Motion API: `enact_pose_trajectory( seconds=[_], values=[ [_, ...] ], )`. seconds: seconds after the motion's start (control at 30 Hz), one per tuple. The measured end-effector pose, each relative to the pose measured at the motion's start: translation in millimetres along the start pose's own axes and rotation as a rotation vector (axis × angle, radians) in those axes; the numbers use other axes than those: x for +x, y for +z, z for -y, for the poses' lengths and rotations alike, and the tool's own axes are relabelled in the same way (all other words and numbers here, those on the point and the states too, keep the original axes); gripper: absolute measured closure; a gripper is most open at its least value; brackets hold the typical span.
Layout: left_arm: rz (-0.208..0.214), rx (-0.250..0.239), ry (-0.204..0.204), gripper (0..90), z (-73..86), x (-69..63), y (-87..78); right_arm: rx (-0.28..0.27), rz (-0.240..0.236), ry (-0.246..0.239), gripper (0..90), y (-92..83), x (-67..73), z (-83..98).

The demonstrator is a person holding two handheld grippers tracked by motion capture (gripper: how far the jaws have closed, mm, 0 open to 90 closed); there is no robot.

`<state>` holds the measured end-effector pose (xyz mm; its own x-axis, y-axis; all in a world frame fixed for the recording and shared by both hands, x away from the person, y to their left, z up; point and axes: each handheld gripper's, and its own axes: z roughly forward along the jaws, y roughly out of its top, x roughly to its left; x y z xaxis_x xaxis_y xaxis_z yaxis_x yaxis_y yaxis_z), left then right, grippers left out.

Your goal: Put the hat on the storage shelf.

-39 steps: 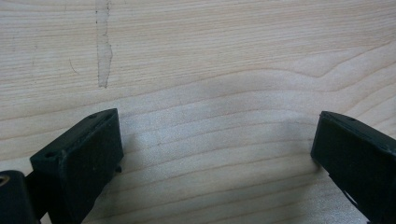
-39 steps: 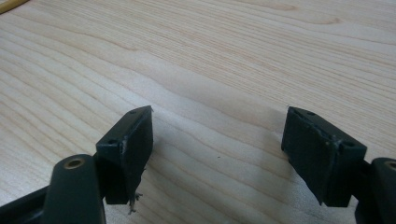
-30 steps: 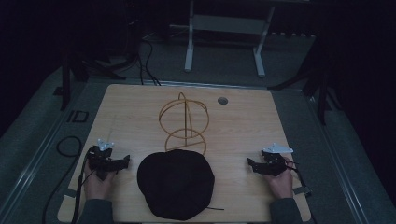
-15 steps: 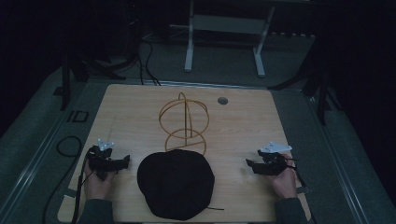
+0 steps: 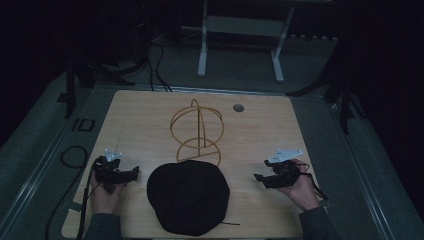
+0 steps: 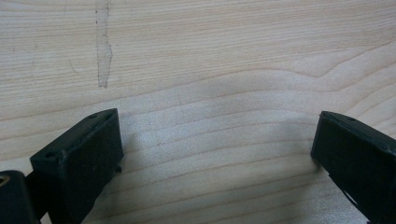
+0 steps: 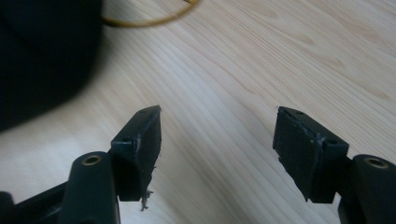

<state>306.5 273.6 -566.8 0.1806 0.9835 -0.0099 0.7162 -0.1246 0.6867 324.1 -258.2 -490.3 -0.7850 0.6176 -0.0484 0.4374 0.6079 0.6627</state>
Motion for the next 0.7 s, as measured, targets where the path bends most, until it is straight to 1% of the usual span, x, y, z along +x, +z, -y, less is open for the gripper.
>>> enact_pose_trajectory(
  seconds=[0.03, 0.07, 0.1, 0.17, 0.2, 0.3, 0.33, 0.37, 0.4, 0.43, 0.47, 0.5, 0.53, 0.63, 0.67, 0.7],
  values=[
    [0.0, 0.0, 0.0, 1.8, 0.0, 0.0, 0.0, 0.0, 0.0, 0.0, 31.9, 0.0, 0.0, 0.0],
    [0.0, 0.0, 0.0, 1.8, 0.0, 0.0, 0.0, 0.001, -0.009, -0.009, 31.9, -1.1, 1.8, -4.1],
    [0.0, 0.0, 0.0, 1.8, 0.0, 0.0, 0.0, 0.002, -0.028, -0.027, 31.8, -4.0, 6.6, -13.9],
    [0.0, 0.0, 0.0, 1.8, 0.0, 0.0, 0.0, 0.0, -0.033, -0.03, 31.8, -5.1, 8.2, -17.3],
    [0.0, 0.0, 0.0, 1.8, 0.0, 0.0, 0.0, -0.009, -0.047, -0.04, 31.9, -7.8, 11.8, -26.8],
    [0.0, 0.0, 0.0, 1.8, 0.0, 0.0, 0.0, -0.018, -0.07, -0.056, 31.8, -11.4, 17.8, -41.2],
    [0.0, 0.0, 0.0, 1.8, 0.0, 0.0, 0.0, -0.018, -0.07, -0.056, 31.8, -11.4, 17.8, -41.2],
    [0.0, 0.0, 0.0, 1.8, 0.0, 0.0, 0.0, -0.025, -0.092, -0.071, 31.4, -13.8, 23.5, -52.2],
    [0.0, 0.0, 0.0, 1.8, 0.0, 0.0, 0.0, -0.025, -0.092, -0.071, 31.4, -13.8, 23.5, -52.2],
    [0.0, 0.0, -0.001, 1.8, 0.0, -0.2, 0.1, -0.031, -0.109, -0.083, 31.2, -15.3, 28.6, -60.3],
    [0.0, 0.0, -0.001, 1.8, 0.0, -0.2, 0.1, -0.031, -0.109, -0.083, 31.2, -15.3, 28.6, -60.3],
    [0.0, 0.0, -0.001, 1.8, -0.1, -0.5, 0.1, -0.034, -0.12, -0.091, 31.2, -15.7, 31.3, -64.8],
    [0.0, -0.001, -0.002, 1.8, -0.1, -0.8, 0.2, -0.03, -0.133, -0.11, 31.2, -15.9, 37.1, -73.0],
    [-0.001, -0.001, -0.002, 1.8, -0.2, -0.9, 0.3, -0.026, -0.137, -0.121, 31.1, -15.6, 39.9, -76.6],
    [0.0, -0.001, -0.002, 1.8, -0.2, -0.9, 0.3, -0.013, -0.153, -0.152, 30.9, -12.3, 48.7, -87.1],
    [-0.001, -0.001, -0.002, 1.8, -0.2, -0.9, 0.3, -0.008, -0.158, -0.161, 30.9, -10.9, 51.2, -90.0]
  ],
)
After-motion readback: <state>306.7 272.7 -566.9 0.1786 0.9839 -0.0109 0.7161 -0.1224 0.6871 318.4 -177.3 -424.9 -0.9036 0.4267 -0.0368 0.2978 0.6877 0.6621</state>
